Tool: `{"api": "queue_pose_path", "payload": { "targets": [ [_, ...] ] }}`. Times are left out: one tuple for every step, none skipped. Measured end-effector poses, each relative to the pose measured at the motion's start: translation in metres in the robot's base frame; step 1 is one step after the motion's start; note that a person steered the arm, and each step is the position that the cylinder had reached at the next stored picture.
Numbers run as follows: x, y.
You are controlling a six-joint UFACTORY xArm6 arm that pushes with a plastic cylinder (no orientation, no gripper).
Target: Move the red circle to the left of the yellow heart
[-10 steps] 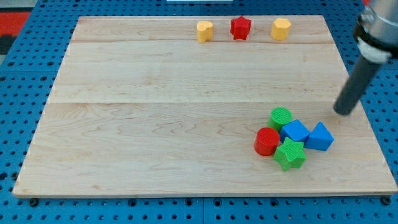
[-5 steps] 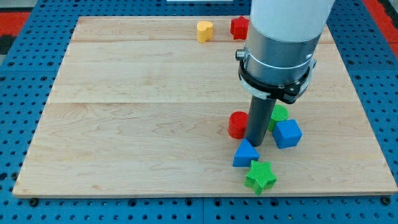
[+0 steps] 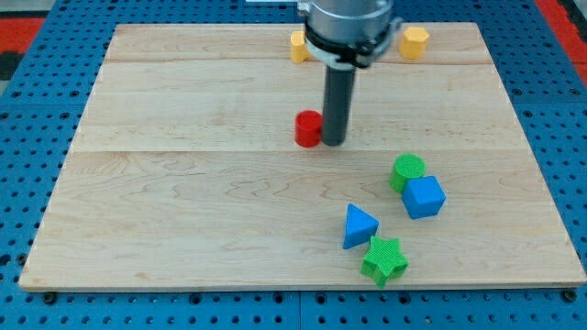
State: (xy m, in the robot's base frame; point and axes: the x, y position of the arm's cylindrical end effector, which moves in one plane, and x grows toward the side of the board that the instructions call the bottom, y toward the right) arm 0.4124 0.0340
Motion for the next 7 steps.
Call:
{"api": "queue_pose_path", "payload": {
  "targets": [
    [-0.006, -0.033],
    [0.009, -0.031],
    [0.009, -0.055],
    [-0.024, -0.089],
    [-0.057, -0.107],
    [-0.082, -0.097],
    [-0.084, -0.091]
  ]
}}
